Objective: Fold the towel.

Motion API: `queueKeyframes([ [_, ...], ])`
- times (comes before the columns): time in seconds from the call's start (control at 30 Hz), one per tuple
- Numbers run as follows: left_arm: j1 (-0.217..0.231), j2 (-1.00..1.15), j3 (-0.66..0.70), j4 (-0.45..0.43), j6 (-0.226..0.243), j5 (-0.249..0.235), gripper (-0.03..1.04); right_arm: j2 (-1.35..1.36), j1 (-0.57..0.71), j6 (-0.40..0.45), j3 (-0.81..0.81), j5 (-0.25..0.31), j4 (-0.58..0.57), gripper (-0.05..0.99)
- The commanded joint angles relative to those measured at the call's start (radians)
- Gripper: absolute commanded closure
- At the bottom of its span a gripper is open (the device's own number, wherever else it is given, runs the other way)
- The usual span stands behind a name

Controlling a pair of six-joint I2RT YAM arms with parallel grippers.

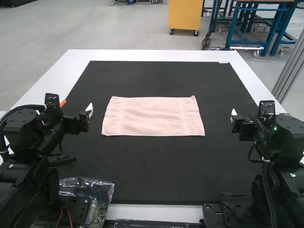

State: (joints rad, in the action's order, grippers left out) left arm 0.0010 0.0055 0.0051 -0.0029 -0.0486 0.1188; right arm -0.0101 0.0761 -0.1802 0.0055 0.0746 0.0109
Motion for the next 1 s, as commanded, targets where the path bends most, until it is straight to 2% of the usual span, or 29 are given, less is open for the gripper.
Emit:
queueKeyframes([
  [0.0, 0.010, -0.006, -0.007, 0.007, 0.009, -0.013, 0.04, 0.010, -0.004, -0.008, -0.006, -0.010, 0.003, 0.02],
  [0.87, 0.008, -0.006, -0.007, 0.006, 0.009, -0.013, 0.04, 0.010, -0.004, -0.008, -0.006, -0.010, 0.001, 0.02],
  [0.97, 0.008, -0.006, -0.007, 0.006, 0.009, -0.013, 0.04, 0.010, -0.002, -0.008, -0.006, -0.038, 0.001, 0.02],
])
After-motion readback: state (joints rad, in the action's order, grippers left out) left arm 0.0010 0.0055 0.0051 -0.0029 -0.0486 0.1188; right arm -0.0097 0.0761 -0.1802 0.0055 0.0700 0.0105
